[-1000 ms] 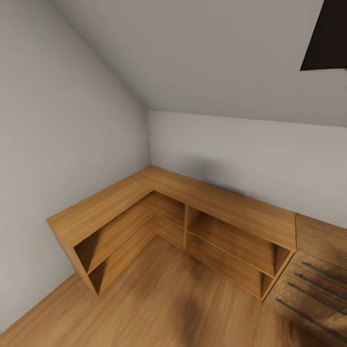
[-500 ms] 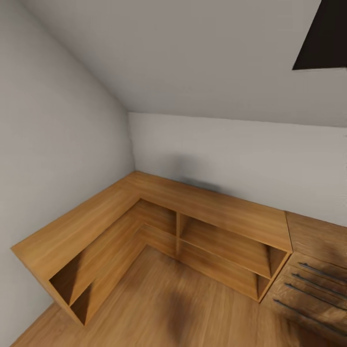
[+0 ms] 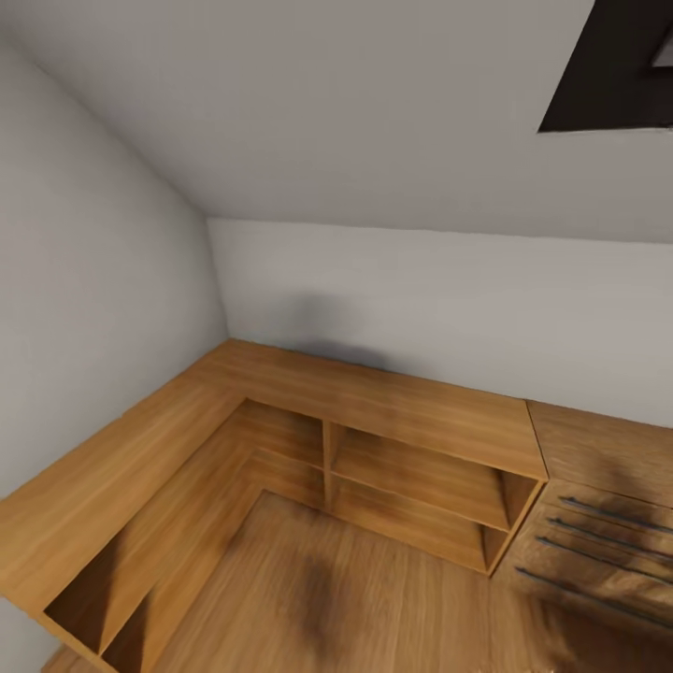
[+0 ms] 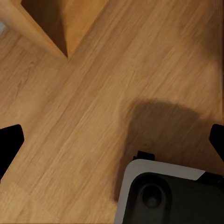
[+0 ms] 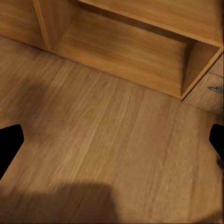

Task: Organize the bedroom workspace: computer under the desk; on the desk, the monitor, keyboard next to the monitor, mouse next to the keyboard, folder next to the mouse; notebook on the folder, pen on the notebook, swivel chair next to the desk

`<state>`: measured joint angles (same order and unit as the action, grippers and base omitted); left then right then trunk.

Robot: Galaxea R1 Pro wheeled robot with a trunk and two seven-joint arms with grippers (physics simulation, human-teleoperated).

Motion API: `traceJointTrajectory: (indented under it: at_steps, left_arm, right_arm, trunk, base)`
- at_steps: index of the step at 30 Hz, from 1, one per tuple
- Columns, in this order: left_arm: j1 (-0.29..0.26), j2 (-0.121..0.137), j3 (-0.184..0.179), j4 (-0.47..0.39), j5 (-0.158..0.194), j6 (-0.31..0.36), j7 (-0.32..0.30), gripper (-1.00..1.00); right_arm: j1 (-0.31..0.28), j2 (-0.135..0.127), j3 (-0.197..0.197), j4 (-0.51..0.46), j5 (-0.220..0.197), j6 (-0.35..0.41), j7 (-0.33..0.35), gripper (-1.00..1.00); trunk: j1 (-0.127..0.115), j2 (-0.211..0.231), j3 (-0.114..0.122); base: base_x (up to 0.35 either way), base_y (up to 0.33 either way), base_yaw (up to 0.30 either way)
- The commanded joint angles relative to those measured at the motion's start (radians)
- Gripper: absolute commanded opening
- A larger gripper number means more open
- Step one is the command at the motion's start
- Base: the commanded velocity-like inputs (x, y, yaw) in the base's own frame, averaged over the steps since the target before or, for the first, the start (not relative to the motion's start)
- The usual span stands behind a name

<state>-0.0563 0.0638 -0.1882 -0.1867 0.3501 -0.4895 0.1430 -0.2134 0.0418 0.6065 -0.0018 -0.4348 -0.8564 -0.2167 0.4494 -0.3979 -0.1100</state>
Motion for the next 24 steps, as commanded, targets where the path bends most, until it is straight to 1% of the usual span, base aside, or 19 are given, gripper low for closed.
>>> traceJointTrajectory:
  at_steps: [1,12,17,24]
  left_arm:
    - [0.0,0.001,-0.009,0.0,0.006,-0.003,0.006,1.0]
    - [0.0,0.0,-0.008,0.0,0.006,-0.004,0.006,1.0]
    - [0.0,0.012,-0.005,0.0,0.009,-0.015,0.006,1.0]
    - [0.0,0.015,-0.006,0.0,0.009,-0.017,0.007,1.0]
  right_arm:
    - [-0.001,0.0,0.008,0.001,-0.004,-0.001,-0.006,1.0]
    - [-0.001,-0.002,0.005,0.0,-0.006,0.003,-0.006,1.0]
    - [-0.001,-0.004,0.001,-0.001,-0.008,0.003,-0.006,1.0]
    - [-0.001,-0.006,-0.001,-0.001,-0.008,0.002,-0.006,1.0]
  trunk:
    - [0.001,-0.002,-0.002]
    - [0.001,-0.002,-0.004]
    - [0.001,-0.002,-0.004]
    - [0.001,-0.002,-0.004]
  base:
    - [0.021,0.019,-0.266]
    - [0.007,0.006,-0.284]
    - [0.0,0.0,-0.293]
    - [0.0,0.0,-0.294]
